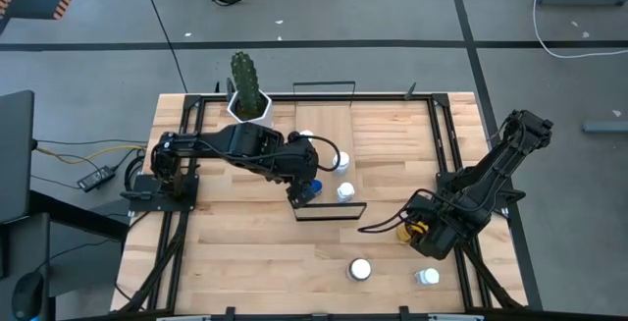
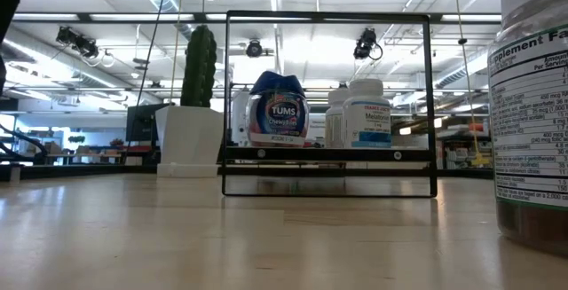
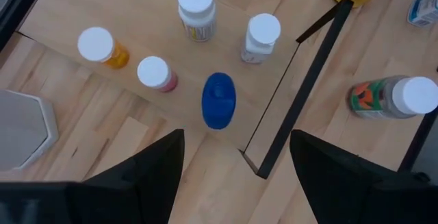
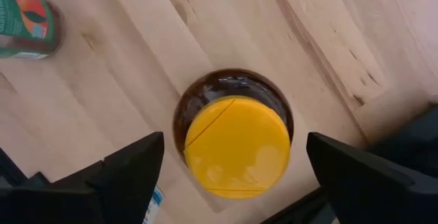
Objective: Pick and place medicine bottles onto shelf by color
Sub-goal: Put the yellow medicine bottle on the shelf
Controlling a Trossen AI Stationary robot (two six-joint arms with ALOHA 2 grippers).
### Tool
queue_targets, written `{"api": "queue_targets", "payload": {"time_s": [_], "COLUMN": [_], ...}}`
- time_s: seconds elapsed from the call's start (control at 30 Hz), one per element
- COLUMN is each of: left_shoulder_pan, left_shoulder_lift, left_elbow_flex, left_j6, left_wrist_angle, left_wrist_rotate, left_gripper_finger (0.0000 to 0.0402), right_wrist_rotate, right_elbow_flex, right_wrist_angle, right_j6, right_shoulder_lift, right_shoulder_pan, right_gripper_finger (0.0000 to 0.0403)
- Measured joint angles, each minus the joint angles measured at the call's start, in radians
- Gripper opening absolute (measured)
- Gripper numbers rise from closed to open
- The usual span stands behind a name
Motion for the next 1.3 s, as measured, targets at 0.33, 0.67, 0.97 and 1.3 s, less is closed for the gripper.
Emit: {"api": "queue_targets", "payload": {"time_s": [0.33,0.67,0.97,1.3], "left_shoulder_pan": [-0.001,0.006,0.017,0.035], "left_shoulder_lift": [0.0,0.0,0.0,-0.015], "left_elbow_flex": [0.0,0.0,0.0,0.0], "left_j6": [-0.001,0.001,0.025,0.063], "left_wrist_angle": [0.0,-0.003,-0.011,-0.011], "left_wrist_rotate": [0.0,0.0,0.0,0.0], "left_gripper_finger": [0.027,0.027,0.027,0.027], "right_wrist_rotate": [0.0,0.001,0.0,0.005], "right_elbow_flex": [0.0,0.002,0.047,0.184], "right_wrist_angle": [0.014,-0.008,-0.066,-0.174], "right_j6": [0.0,-0.001,-0.061,-0.262], "right_shoulder_lift": [0.0,0.0,-0.004,-0.093], "right_shoulder_pan": [0.0,0.0,-0.064,-0.399], "right_gripper_finger": [0.0311,0.0223,0.0229,0.0228]}}
